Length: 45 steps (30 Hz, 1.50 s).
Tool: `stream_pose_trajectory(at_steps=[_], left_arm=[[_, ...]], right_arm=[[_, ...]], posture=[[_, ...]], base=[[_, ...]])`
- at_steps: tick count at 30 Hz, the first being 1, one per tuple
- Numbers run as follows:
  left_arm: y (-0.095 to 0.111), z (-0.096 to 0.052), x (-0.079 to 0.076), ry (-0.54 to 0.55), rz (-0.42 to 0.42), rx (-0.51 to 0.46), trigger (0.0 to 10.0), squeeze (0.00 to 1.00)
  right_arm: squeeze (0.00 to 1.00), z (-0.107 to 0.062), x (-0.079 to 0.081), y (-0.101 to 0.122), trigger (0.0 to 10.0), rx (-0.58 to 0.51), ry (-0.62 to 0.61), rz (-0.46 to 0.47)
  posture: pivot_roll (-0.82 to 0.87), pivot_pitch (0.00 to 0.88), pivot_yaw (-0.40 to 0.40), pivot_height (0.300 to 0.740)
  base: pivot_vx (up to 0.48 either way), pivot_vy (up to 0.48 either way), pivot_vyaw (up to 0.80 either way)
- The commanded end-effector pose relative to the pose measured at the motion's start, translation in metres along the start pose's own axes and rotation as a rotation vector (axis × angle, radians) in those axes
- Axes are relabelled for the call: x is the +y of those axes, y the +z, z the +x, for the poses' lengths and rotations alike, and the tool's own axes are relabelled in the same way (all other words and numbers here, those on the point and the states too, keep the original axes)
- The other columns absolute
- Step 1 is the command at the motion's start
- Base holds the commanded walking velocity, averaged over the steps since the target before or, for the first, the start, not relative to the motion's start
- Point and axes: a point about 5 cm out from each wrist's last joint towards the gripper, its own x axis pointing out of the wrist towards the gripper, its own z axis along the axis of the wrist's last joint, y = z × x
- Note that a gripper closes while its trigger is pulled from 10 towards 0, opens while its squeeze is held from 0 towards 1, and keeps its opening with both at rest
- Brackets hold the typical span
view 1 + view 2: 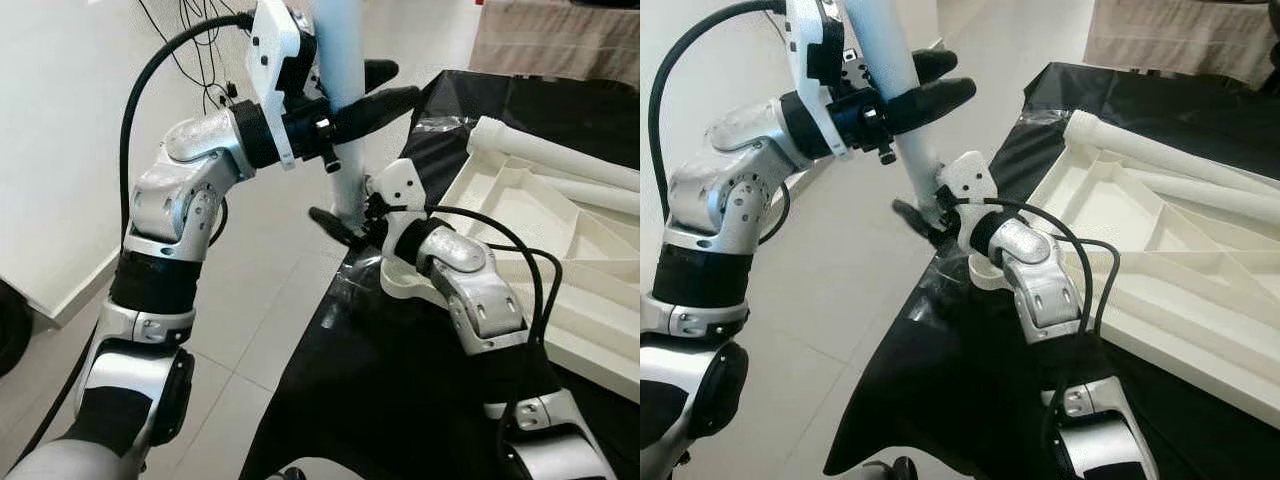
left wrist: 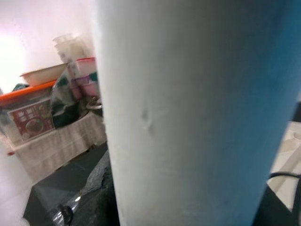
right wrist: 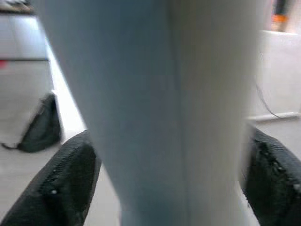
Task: Building children table
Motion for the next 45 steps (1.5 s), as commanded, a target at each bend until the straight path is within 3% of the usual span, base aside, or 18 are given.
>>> stream_pose_trajectory(at_steps=[1, 2, 4, 5, 8, 10, 13, 24, 25, 27, 28, 33, 39, 44, 45], left_arm=[[0.010, 0.001, -0.003, -0.055, -0.004, -0.042, 0.0, 0.00], [0.011, -0.002, -0.006, -0.114, -0.036, -0.048, 0.0, 0.00], [0.011, -0.002, -0.006, -0.114, -0.036, -0.048, 0.0, 0.00], [0.011, -0.004, -0.010, -0.177, -0.067, -0.045, 0.0, 0.00], [0.011, -0.007, -0.013, -0.241, -0.084, -0.036, 0.0, 0.00], [0.009, -0.011, -0.022, -0.357, -0.114, -0.022, 0.0, 0.00], [0.009, -0.013, -0.025, -0.389, -0.123, -0.022, 0.0, 0.00], [0.010, -0.017, -0.029, -0.420, -0.141, -0.030, 0.0, 0.00], [0.010, -0.017, -0.028, -0.412, -0.142, -0.036, 0.0, 0.00], [0.011, -0.018, -0.027, -0.406, -0.142, -0.039, 0.0, 0.00], [0.011, -0.018, -0.025, -0.392, -0.145, -0.046, 0.0, 0.00], [0.009, -0.020, -0.019, -0.356, -0.168, -0.065, 0.0, 0.00], [0.009, -0.020, -0.018, -0.346, -0.182, -0.073, 0.0, 0.00], [0.009, -0.018, -0.018, -0.350, -0.184, -0.076, 0.0, 0.00], [0.009, -0.016, -0.018, -0.354, -0.186, -0.077, 0.0, 0.00]], right_arm=[[1.00, 0.001, 0.003, 0.009, 10.0, -0.057, 0.051, -0.004], [0.12, 0.001, 0.004, 0.013, 10.0, -0.069, 0.093, -0.017], [0.12, 0.001, 0.004, 0.013, 10.0, -0.069, 0.093, -0.017], [0.00, 0.002, 0.005, 0.015, 10.0, -0.076, 0.136, -0.025], [0.00, 0.002, 0.006, 0.017, 10.0, -0.081, 0.171, -0.022], [0.00, 0.005, 0.010, 0.023, 10.0, -0.111, 0.224, 0.017], [0.00, 0.007, 0.011, 0.025, 10.0, -0.128, 0.235, 0.033], [0.00, 0.008, 0.011, 0.040, 10.0, -0.239, 0.257, 0.119], [0.00, 0.007, 0.012, 0.045, 8.7, -0.273, 0.270, 0.129], [0.00, 0.006, 0.013, 0.048, 8.7, -0.296, 0.278, 0.132], [0.00, 0.005, 0.016, 0.051, 10.0, -0.315, 0.297, 0.120], [0.00, 0.005, 0.026, 0.053, 10.0, -0.311, 0.338, 0.033], [0.00, 0.007, 0.030, 0.053, 10.0, -0.294, 0.354, 0.001], [0.00, 0.009, 0.036, 0.044, 10.0, -0.205, 0.389, -0.059], [0.00, 0.010, 0.037, 0.039, 5.1, -0.156, 0.389, -0.068]], posture=[[-0.06, 0.149, 0.103, 0.740], [-0.06, 0.149, 0.102, 0.740], [-0.06, 0.149, 0.102, 0.740], [-0.06, 0.149, 0.102, 0.740], [-0.06, 0.149, 0.098, 0.740], [-0.06, 0.149, 0.097, 0.740], [-0.06, 0.149, 0.097, 0.740], [-0.06, 0.151, 0.095, 0.740], [-0.06, 0.152, 0.095, 0.740], [-0.06, 0.152, 0.095, 0.740], [-0.06, 0.151, 0.097, 0.740], [-0.06, 0.154, 0.100, 0.740], [-0.06, 0.154, 0.098, 0.740], [-0.06, 0.157, 0.096, 0.740], [-0.06, 0.156, 0.096, 0.740]], base=[[0.000, 0.000, 0.00], [0.000, 0.000, 0.00], [0.000, 0.000, 0.00], [0.000, 0.000, 0.00], [0.000, 0.000, 0.00], [0.000, 0.000, 0.00], [0.000, 0.000, 0.00], [0.000, 0.000, 0.00], [0.000, 0.000, 0.00], [0.000, 0.000, 0.00], [0.000, 0.000, 0.00], [0.000, 0.000, 0.00], [0.000, 0.000, 0.00], [0.000, 0.000, 0.00], [0.000, 0.000, 0.00]])
